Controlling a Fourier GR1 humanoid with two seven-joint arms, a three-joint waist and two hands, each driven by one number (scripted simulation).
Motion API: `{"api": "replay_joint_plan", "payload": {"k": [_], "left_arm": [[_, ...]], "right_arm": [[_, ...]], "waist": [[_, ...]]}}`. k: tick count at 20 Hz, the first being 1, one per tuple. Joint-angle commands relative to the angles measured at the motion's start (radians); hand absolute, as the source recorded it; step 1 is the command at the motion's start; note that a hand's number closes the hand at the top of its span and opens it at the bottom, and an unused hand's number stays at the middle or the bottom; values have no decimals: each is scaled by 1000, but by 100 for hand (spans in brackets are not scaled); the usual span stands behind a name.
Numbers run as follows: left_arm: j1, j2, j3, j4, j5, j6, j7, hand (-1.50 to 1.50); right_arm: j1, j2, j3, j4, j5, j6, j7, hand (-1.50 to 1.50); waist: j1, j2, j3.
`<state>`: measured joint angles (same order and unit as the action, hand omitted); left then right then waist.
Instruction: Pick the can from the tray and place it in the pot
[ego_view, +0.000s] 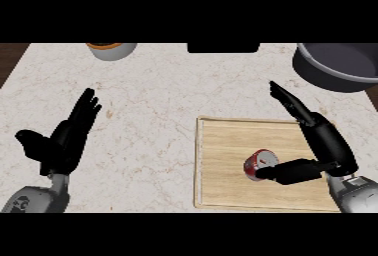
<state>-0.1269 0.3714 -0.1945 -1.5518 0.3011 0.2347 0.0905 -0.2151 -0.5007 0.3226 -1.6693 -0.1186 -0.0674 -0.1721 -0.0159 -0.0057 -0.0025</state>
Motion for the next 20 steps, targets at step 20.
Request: {"api": "replay_joint_plan", "payload": {"k": [20], "left_arm": [[12,-51,-25,-176,-18,56,196,0]], "right_arm": [[174,-648,-307,-641,-106,362,606,-150]], "waist": [[18,2,0]]}}
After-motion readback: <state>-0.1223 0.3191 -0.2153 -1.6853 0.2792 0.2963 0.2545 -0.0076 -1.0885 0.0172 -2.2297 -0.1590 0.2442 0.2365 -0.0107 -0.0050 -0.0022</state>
